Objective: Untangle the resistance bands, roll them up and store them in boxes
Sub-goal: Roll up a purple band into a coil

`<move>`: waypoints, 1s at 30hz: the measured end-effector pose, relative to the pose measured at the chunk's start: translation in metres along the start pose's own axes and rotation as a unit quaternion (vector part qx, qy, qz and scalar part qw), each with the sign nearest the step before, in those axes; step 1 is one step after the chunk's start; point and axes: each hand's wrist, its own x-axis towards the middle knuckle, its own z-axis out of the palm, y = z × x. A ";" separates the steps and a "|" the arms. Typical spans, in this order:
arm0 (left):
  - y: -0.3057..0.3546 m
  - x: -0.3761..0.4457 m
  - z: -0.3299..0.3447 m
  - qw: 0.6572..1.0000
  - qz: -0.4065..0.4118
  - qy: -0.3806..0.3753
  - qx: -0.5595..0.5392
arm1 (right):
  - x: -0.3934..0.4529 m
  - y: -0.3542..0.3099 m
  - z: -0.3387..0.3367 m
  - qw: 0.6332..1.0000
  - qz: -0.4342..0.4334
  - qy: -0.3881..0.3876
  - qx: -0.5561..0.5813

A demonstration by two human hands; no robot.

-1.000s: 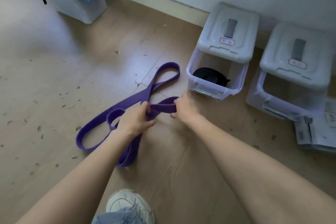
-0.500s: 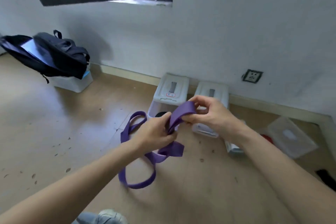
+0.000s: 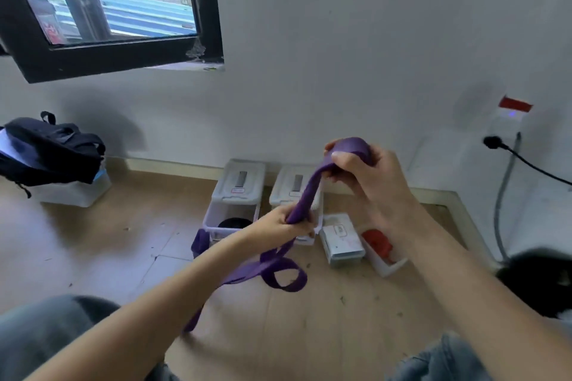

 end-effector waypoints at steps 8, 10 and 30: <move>0.045 0.024 -0.041 0.973 0.100 0.164 0.128 | 0.009 -0.015 -0.032 0.985 0.015 0.031 0.168; 0.021 0.017 -0.027 0.975 0.040 0.106 0.189 | 0.012 -0.011 -0.032 0.990 0.028 0.055 0.123; -0.009 0.000 0.011 0.977 0.044 0.143 0.151 | -0.008 0.017 -0.006 0.900 0.069 -0.114 -0.416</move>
